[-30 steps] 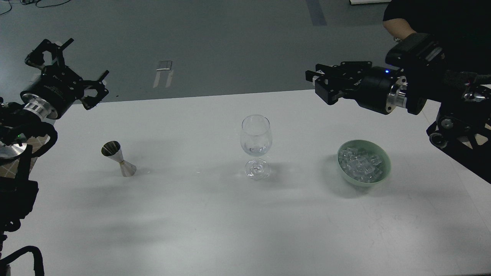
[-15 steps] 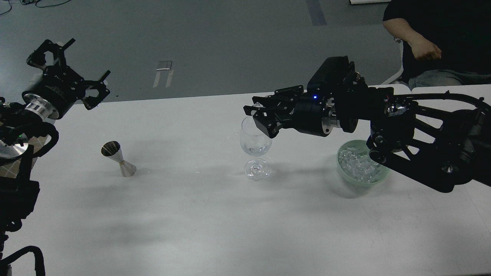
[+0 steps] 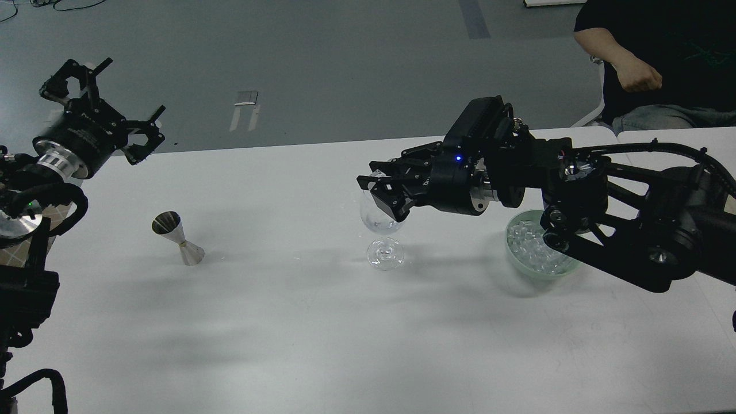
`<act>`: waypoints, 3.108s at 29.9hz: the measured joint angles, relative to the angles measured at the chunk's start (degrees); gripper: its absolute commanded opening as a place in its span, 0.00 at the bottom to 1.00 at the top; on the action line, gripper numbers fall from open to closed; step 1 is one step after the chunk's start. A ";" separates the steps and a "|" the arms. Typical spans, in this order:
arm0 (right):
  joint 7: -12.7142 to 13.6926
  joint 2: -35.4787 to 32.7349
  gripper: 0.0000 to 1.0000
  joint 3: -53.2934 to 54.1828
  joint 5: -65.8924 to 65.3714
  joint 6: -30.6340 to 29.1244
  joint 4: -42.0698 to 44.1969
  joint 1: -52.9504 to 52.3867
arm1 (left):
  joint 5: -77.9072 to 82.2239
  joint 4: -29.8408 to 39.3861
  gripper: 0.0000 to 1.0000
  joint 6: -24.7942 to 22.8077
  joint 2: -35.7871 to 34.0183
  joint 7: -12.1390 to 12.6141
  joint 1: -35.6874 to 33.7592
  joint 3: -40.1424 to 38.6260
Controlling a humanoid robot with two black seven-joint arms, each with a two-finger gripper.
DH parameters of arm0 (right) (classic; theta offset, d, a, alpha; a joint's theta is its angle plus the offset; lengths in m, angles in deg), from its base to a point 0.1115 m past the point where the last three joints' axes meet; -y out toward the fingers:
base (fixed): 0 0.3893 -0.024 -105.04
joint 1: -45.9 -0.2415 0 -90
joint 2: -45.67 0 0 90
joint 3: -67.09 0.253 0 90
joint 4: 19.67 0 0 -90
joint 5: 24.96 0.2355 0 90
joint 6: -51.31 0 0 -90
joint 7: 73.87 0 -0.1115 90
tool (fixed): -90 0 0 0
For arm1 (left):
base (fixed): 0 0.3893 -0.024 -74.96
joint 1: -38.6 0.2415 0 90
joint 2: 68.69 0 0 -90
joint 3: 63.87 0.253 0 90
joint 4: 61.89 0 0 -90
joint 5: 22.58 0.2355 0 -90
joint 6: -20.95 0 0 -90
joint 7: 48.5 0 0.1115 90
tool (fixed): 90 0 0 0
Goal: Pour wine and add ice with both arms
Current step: 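Open the right gripper to drop the ice into the glass, then lift the right gripper away from the glass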
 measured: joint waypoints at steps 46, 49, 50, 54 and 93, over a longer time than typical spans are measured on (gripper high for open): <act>0.04 1.67 0.97 9.35 1.35 0.49 3.20 0.36 | 0.00 0.00 0.98 0.00 -0.08 -0.07 -0.25 -0.09; 0.04 3.40 0.99 15.13 3.29 0.56 6.25 0.46 | 0.00 0.00 0.98 0.00 -0.08 -0.14 -0.38 -0.13; 0.03 3.74 0.99 16.52 4.15 0.58 7.10 0.48 | 0.00 0.00 0.98 0.00 -0.08 -0.18 -0.47 -0.15; 0.00 5.55 1.00 22.53 9.46 0.87 11.41 0.52 | -0.02 0.00 0.98 -0.03 -0.08 -0.19 -1.10 -0.16; -0.55 12.60 1.00 35.90 64.91 10.45 43.00 -5.24 | -0.71 -2.81 0.98 -2.79 5.36 -0.57 -6.85 -0.05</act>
